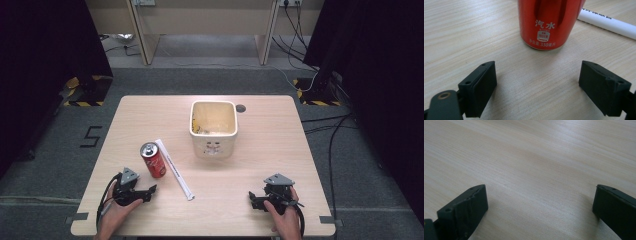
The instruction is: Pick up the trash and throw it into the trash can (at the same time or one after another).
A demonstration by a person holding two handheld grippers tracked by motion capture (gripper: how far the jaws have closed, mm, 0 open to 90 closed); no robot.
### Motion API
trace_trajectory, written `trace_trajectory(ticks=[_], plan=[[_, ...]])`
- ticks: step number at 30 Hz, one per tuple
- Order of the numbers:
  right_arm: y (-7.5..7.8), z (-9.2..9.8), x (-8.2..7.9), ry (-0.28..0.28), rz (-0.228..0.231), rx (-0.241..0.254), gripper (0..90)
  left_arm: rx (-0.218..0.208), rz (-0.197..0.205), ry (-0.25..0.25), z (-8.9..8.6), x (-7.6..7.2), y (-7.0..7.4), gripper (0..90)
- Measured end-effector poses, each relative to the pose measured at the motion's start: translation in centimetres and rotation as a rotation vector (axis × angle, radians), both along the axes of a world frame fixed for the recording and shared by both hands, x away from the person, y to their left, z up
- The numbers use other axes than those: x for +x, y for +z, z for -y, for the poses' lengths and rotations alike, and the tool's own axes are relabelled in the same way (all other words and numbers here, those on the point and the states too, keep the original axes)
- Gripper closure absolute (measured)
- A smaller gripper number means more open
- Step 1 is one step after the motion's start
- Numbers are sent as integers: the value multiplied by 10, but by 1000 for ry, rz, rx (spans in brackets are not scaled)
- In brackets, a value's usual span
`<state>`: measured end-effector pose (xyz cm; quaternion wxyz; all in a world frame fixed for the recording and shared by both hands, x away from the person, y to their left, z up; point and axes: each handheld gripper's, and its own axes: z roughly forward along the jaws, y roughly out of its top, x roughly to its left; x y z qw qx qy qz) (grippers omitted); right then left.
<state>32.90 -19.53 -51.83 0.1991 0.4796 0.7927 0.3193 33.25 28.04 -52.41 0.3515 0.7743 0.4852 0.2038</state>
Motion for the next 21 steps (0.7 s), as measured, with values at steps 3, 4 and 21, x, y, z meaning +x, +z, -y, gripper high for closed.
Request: trace_trajectory(ticks=[3,4,21], plan=[[0,0,0,0,0,0,2,0,0,0,0,0,0,138],[0,0,0,0,0,0,2,0,0,0,0,0,0,138],[0,0,0,1,0,0,2,-4,-5,-6,0,0,0,140]])
